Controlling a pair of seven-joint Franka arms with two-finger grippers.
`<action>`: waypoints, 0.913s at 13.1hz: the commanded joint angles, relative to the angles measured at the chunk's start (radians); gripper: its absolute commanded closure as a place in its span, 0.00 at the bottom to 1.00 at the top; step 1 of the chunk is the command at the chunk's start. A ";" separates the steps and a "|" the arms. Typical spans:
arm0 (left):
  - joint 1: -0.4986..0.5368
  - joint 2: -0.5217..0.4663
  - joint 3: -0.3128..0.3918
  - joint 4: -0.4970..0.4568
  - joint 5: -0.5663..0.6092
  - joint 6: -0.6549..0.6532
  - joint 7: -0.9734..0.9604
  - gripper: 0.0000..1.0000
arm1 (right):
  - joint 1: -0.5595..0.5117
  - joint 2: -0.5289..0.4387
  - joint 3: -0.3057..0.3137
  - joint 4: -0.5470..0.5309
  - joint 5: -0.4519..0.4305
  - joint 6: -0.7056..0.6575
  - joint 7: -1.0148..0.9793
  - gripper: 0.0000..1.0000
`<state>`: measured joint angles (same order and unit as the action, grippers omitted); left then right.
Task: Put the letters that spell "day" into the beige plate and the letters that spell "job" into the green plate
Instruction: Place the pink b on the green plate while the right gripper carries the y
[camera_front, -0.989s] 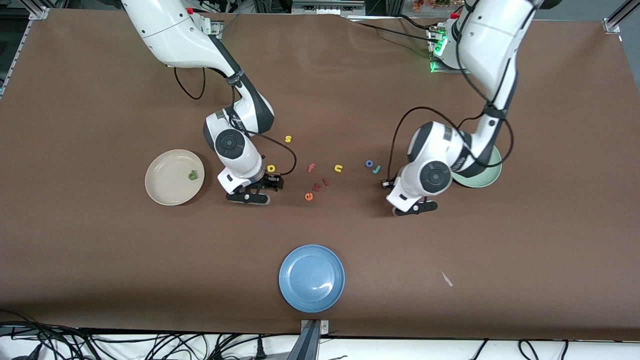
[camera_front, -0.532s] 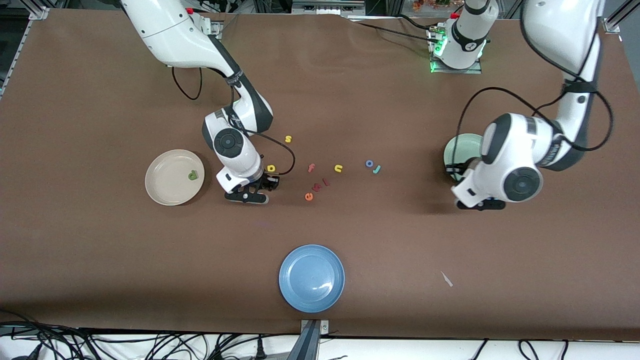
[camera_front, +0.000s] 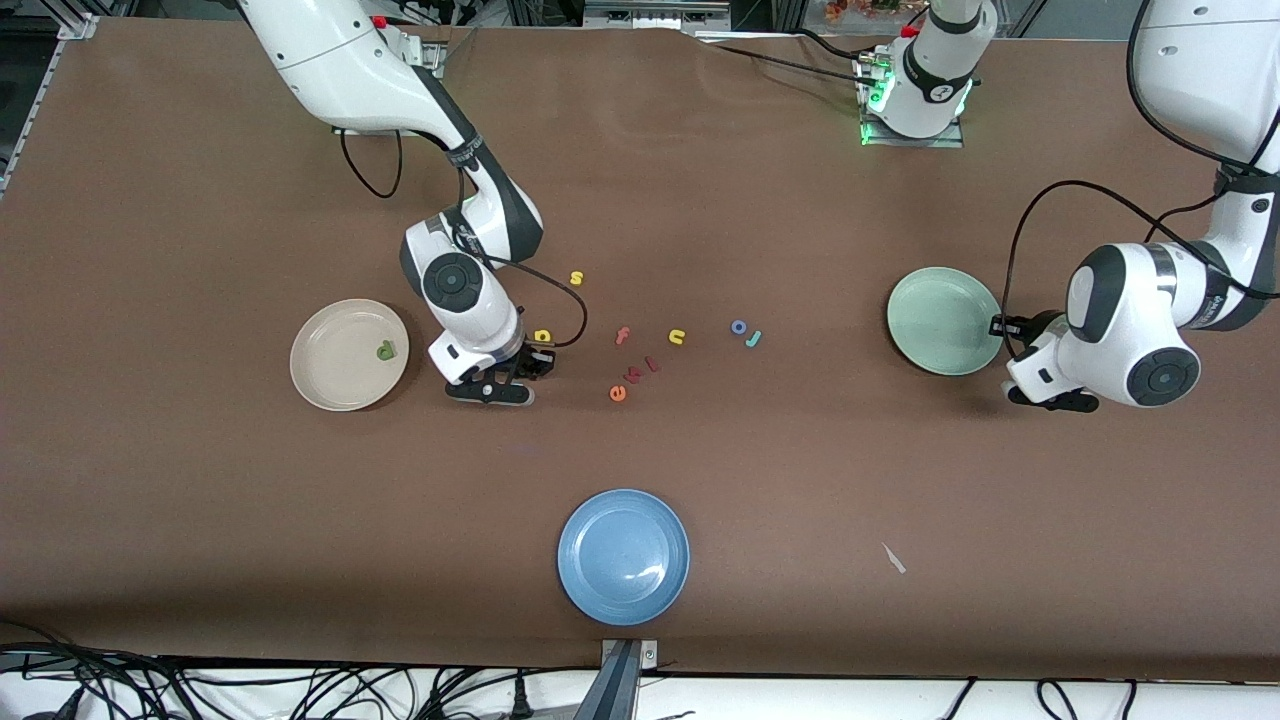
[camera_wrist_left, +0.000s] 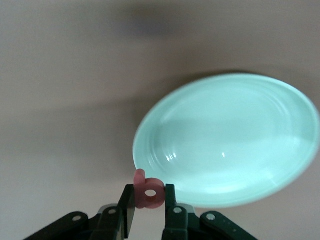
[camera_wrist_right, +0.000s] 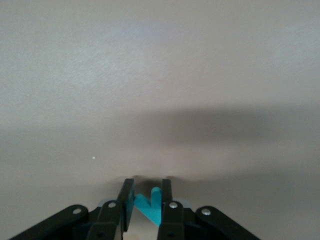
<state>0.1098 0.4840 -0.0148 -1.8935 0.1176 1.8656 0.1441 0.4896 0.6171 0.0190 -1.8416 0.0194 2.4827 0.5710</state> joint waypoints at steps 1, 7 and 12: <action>0.005 -0.016 -0.014 -0.084 0.028 0.090 0.011 0.95 | -0.092 -0.126 0.006 -0.036 0.005 -0.141 -0.147 0.77; -0.021 -0.067 -0.036 -0.030 0.017 -0.030 -0.006 0.00 | -0.291 -0.252 -0.016 -0.109 0.007 -0.275 -0.555 0.74; -0.024 -0.139 -0.230 0.019 -0.145 -0.049 -0.344 0.00 | -0.353 -0.246 -0.037 -0.130 0.016 -0.262 -0.658 0.25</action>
<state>0.0921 0.3594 -0.1867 -1.8848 0.0247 1.8221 -0.0744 0.1368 0.3938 -0.0216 -1.9410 0.0194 2.2076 -0.0671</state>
